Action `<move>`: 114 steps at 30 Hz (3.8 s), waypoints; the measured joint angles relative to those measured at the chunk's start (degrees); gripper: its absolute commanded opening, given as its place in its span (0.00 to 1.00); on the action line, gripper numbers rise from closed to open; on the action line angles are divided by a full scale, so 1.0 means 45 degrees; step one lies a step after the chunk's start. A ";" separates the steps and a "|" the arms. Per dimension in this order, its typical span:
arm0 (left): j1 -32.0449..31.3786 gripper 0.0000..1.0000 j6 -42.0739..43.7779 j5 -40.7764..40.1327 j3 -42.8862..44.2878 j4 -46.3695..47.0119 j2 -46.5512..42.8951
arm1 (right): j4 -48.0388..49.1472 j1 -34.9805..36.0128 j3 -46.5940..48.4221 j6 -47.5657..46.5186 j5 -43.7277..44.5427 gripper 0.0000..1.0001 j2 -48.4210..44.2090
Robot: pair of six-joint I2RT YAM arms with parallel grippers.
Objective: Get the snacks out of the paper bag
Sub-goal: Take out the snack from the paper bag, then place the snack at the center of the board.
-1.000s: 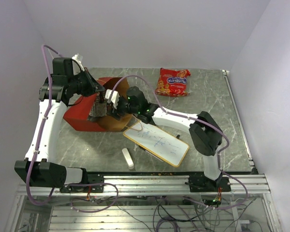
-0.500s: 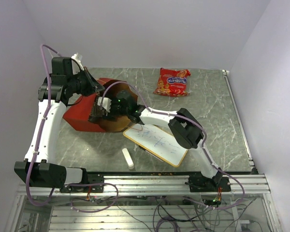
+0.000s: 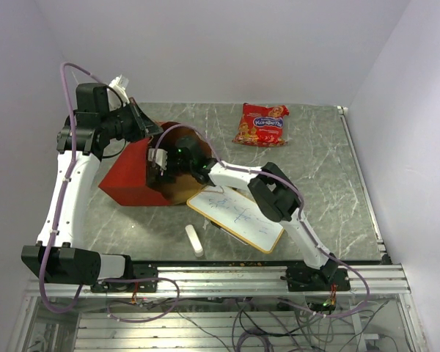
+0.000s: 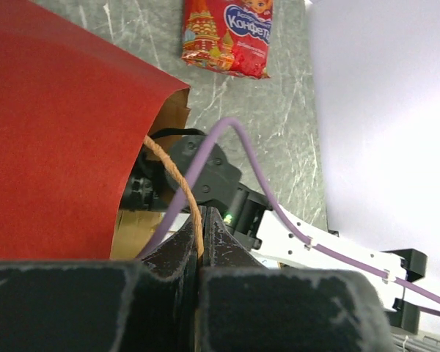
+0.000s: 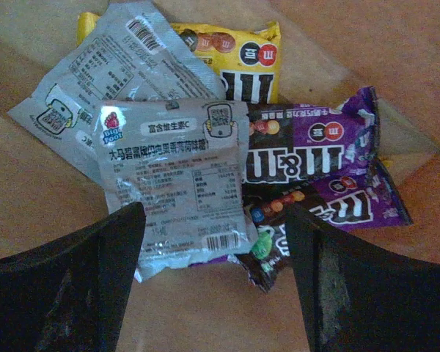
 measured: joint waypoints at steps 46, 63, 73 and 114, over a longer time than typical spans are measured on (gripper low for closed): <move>-0.1064 0.07 0.0423 -0.0923 0.6465 -0.1054 0.6203 | 0.0884 -0.1413 0.2161 0.1107 0.5557 0.00 0.2069; -0.1069 0.07 -0.0311 -0.1593 0.1069 -0.1064 0.1481 | 0.1982 -0.1525 -0.3497 0.3298 0.2123 0.00 -0.3570; -0.1069 0.07 -0.0680 -0.1472 0.0928 -0.1049 0.1379 | 0.1885 -0.1792 -0.5119 0.4473 0.2220 0.00 -0.5795; -0.1069 0.07 -0.0544 -0.1360 0.0709 -0.1593 0.1316 | -0.3245 -1.0724 -0.6062 0.8655 0.8189 0.00 -0.5620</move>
